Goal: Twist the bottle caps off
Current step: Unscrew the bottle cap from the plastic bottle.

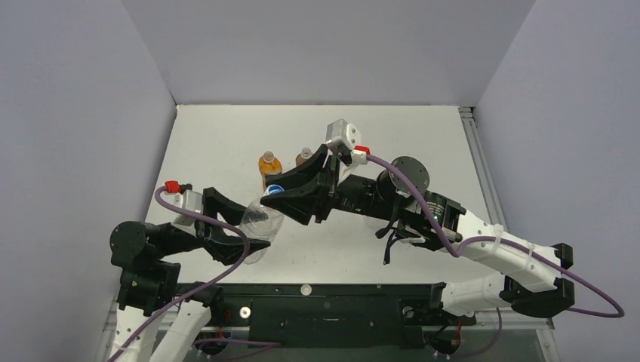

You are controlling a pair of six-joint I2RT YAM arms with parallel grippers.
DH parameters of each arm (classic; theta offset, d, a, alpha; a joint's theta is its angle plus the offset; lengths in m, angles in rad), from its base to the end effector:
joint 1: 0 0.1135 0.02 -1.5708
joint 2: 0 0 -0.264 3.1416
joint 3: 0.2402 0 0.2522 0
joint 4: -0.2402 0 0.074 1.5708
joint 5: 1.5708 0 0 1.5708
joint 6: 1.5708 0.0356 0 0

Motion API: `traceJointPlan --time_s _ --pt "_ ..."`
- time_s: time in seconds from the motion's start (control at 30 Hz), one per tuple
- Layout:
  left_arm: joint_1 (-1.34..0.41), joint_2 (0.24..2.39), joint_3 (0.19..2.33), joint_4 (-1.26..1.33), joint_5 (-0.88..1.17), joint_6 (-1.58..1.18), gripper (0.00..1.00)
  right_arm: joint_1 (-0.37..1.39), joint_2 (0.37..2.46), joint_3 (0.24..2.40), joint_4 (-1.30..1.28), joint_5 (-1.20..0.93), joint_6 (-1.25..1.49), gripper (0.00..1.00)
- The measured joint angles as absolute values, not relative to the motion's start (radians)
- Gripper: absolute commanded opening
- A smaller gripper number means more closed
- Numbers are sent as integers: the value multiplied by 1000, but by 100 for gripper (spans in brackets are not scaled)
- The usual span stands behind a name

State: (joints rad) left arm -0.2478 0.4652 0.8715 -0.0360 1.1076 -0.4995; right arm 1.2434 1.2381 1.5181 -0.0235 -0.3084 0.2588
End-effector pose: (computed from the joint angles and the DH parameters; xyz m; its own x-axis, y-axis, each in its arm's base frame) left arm 0.0592 -0.0478 0.4164 -0.1318 -0.1874 -0.9734 0.9740 0.1582 -0.1623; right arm 0.0724 0.2468 0.5158 -0.1762 0.2395 -0.9548 -0.9843 -0.0340 0.1731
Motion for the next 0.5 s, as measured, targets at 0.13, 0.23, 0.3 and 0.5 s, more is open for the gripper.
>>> traceJointPlan --time_s 0.13,0.23,0.3,0.5 --pt "-247 468 871 -36 1077 -489 0 1250 1238 1518 -24 -288 277 79" --pt "-247 469 876 -86 999 -418 0 1267 1240 1528 -25 -205 296 81" --pt "-247 469 882 -129 919 -348 0 1285 1249 1564 -46 -115 308 82" --pt "-247 467 879 -192 691 -153 0 1348 1402 1879 -187 201 337 66"
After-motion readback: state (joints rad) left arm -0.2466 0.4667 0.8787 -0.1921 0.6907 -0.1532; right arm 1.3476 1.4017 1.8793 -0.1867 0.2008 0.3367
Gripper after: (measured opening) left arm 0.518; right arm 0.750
